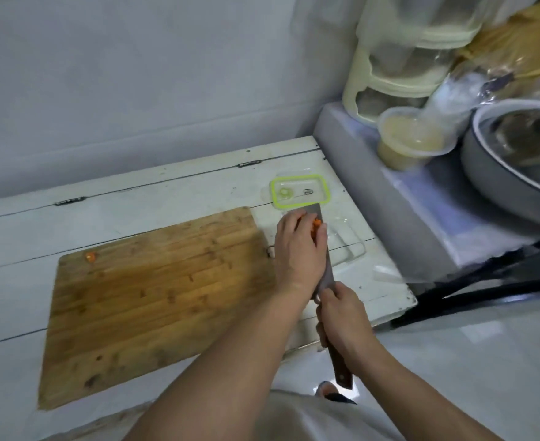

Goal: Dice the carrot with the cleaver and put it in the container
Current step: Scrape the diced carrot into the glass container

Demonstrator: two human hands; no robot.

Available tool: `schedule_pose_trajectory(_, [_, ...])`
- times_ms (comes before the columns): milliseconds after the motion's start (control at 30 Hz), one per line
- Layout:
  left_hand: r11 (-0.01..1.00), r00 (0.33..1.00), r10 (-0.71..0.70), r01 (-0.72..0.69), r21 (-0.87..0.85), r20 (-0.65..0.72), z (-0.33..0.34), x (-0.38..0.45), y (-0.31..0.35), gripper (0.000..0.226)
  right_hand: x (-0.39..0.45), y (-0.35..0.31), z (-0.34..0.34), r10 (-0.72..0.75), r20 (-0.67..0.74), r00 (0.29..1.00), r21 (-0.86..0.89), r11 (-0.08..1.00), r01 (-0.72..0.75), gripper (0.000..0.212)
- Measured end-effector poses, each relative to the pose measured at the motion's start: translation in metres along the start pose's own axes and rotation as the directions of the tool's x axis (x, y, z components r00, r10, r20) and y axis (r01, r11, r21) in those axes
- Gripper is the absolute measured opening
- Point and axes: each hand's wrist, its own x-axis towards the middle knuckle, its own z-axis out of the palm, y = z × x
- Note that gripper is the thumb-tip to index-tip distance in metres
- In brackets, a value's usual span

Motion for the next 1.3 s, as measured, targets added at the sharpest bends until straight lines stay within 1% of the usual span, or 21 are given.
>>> schedule_pose_trajectory(167, [0.998,0.998,-0.058,0.058,-0.014,-0.024,0.060,0.012,0.041,0.018,0.035,0.002,-0.068,0.011,0.076,0.997,0.030,0.999,-0.013,0.023])
schedule_pose_trajectory(300, [0.998,0.998,-0.058,0.057,-0.011,-0.037,0.092,0.028,0.050,0.007,0.066,0.001,-0.092,0.012,0.085,0.996,0.073,0.997,-0.018,0.025])
schedule_pose_trajectory(367, [0.997,0.996,-0.082,0.081,-0.010,-0.035,0.101,0.030,0.049,0.006,0.077,0.003,-0.097,0.020,0.090,0.996,0.073,0.997,-0.026,0.025])
schedule_pose_trajectory(500, [0.995,0.995,-0.097,0.097,0.015,-0.038,0.108,0.027,0.040,0.010,0.087,0.009,-0.097,0.041,0.139,0.989,0.065,0.997,-0.050,0.024])
schedule_pose_trajectory(733, [0.992,0.991,-0.128,0.128,0.015,-0.028,0.112,0.021,0.039,0.008,0.091,0.019,-0.099,0.013,0.141,0.990,-0.021,1.000,-0.010,0.023])
schedule_pose_trajectory(800, [0.991,0.991,-0.132,0.132,0.005,-0.027,0.112,0.018,0.039,0.015,0.090,0.022,-0.099,-0.001,0.134,0.991,-0.038,0.999,0.006,0.023])
schedule_pose_trajectory(867, [0.994,0.993,-0.105,0.105,-0.001,-0.052,0.113,0.018,0.038,0.021,0.091,0.022,-0.099,-0.013,0.127,0.992,-0.052,0.998,0.020,0.022])
schedule_pose_trajectory(967, [0.995,0.990,-0.096,0.096,-0.007,-0.102,0.115,0.017,0.037,0.015,0.092,0.020,-0.099,-0.025,0.129,0.991,-0.080,0.996,0.036,0.023])
schedule_pose_trajectory(1067, [0.995,0.988,-0.102,0.102,-0.008,-0.113,0.116,0.017,0.036,0.007,0.091,0.020,-0.100,-0.033,0.129,0.991,-0.099,0.994,0.046,0.023])
schedule_pose_trajectory(1133, [0.995,0.988,-0.104,0.103,-0.014,-0.111,0.116,0.016,0.037,0.004,0.093,0.022,-0.101,-0.031,0.139,0.990,-0.086,0.995,0.043,0.022])
schedule_pose_trajectory(1300, [0.992,0.987,-0.129,0.128,-0.013,-0.095,0.117,0.022,0.043,0.013,0.095,0.019,-0.110,-0.034,0.149,0.988,0.026,0.999,0.031,0.020])
